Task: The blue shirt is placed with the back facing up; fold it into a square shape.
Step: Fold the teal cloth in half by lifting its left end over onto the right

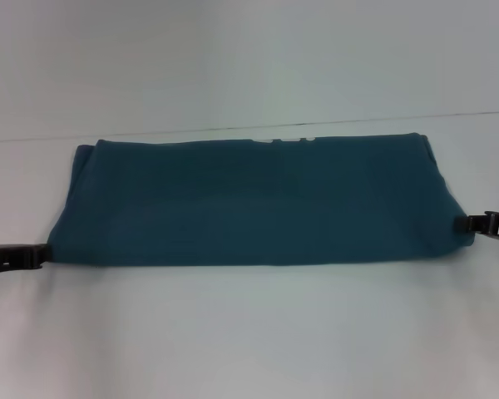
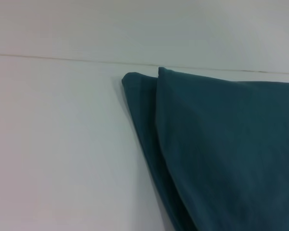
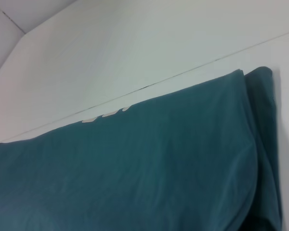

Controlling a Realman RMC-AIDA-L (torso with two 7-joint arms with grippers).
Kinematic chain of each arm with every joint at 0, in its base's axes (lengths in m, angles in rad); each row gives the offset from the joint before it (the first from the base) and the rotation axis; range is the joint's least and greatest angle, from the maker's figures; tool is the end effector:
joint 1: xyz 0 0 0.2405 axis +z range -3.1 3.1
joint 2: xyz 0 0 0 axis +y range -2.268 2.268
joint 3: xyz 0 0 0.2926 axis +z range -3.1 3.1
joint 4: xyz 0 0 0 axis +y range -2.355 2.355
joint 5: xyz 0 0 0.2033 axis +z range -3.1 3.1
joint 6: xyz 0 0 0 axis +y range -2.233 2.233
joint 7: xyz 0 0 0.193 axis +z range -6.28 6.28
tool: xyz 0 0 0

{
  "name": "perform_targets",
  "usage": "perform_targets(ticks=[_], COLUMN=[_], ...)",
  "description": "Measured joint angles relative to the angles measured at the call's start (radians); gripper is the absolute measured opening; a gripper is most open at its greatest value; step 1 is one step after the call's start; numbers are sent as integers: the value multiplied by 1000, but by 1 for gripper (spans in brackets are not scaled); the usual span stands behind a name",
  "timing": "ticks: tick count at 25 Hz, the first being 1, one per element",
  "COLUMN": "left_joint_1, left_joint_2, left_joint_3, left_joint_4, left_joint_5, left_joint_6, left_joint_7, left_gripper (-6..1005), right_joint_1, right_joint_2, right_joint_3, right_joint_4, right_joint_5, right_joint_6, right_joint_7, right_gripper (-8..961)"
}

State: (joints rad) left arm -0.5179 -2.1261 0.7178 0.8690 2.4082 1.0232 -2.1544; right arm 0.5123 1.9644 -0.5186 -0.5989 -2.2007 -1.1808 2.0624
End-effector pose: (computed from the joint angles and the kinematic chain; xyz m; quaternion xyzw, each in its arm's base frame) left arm -0.3585 0.4157 -0.0302 -0.7918 -0.5029 -0.0758 0.3383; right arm 0.3852 0.3997 0.0073 -0.7414 0.5788 0.1888 0.2822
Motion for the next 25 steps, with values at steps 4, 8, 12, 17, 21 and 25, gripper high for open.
perform_targets(ticks=[4, 8, 12, 17, 21, 25], left_joint_1=[21, 44, 71, 98, 113, 120], left_joint_2=[0, 0, -5, -13, -20, -21], left_joint_3=[-5, -6, -7, -10, -16, -23], left_joint_4=[32, 60, 89, 123, 142, 154], left_joint_5=[0, 0, -4, -8, -9, -9], left_joint_6=[26, 45, 70, 108, 133, 158], left_joint_7=[1, -1, -1, -1, 3, 8], left_gripper=[0, 1, 1, 1, 1, 1], right_joint_1=[0, -8, -19, -34, -47, -55], right_joint_2=[3, 3, 5, 6, 11, 12], right_joint_3=[0, 0, 0, 1, 3, 8], right_joint_4=[0, 1, 1, 1, -4, -3], right_joint_5=[1, 2, 3, 4, 8, 22], right_joint_6=[-8, -19, -22, -26, -30, -39], right_joint_7=[-2, -11, -17, -22, -30, -50], right_gripper=[33, 40, 47, 56, 63, 70])
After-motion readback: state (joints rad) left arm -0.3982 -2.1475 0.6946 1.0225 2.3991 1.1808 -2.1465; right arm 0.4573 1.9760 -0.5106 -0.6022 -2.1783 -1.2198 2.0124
